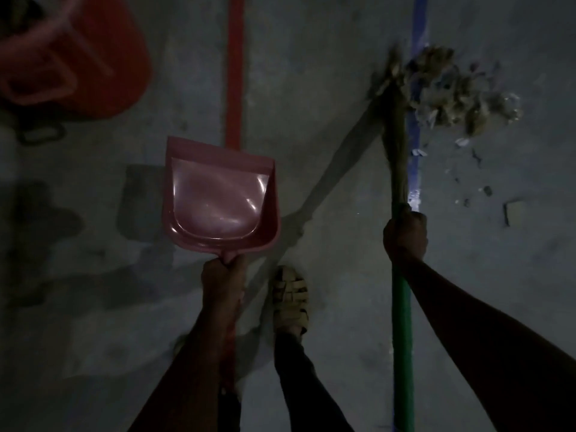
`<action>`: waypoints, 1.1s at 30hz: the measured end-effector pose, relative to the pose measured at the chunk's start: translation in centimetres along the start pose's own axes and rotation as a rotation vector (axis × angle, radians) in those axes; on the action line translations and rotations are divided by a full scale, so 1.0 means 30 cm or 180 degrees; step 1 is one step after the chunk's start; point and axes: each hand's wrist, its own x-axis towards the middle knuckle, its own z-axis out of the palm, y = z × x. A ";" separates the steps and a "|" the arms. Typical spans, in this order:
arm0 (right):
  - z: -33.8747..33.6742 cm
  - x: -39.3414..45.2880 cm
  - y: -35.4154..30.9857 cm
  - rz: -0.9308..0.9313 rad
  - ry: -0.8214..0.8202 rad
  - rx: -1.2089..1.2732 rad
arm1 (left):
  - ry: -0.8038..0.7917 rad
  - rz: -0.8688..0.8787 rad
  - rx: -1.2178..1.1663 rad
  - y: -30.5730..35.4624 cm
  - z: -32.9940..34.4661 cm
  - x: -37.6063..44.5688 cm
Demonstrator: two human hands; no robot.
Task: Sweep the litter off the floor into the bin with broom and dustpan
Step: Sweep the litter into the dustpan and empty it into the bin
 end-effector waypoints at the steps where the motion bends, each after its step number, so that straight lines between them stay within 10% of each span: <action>1: -0.030 0.020 0.025 0.0030 0.0075 0.0062 | -0.0056 0.0068 -0.0006 0.022 0.056 -0.008; 14: -0.142 0.253 0.169 -0.0832 -0.0349 0.0407 | -0.0465 0.0641 0.0598 0.362 0.565 0.003; 33: -0.204 0.768 -0.158 -0.0017 -0.0178 0.1279 | -0.0735 0.1052 0.1316 0.787 0.889 0.185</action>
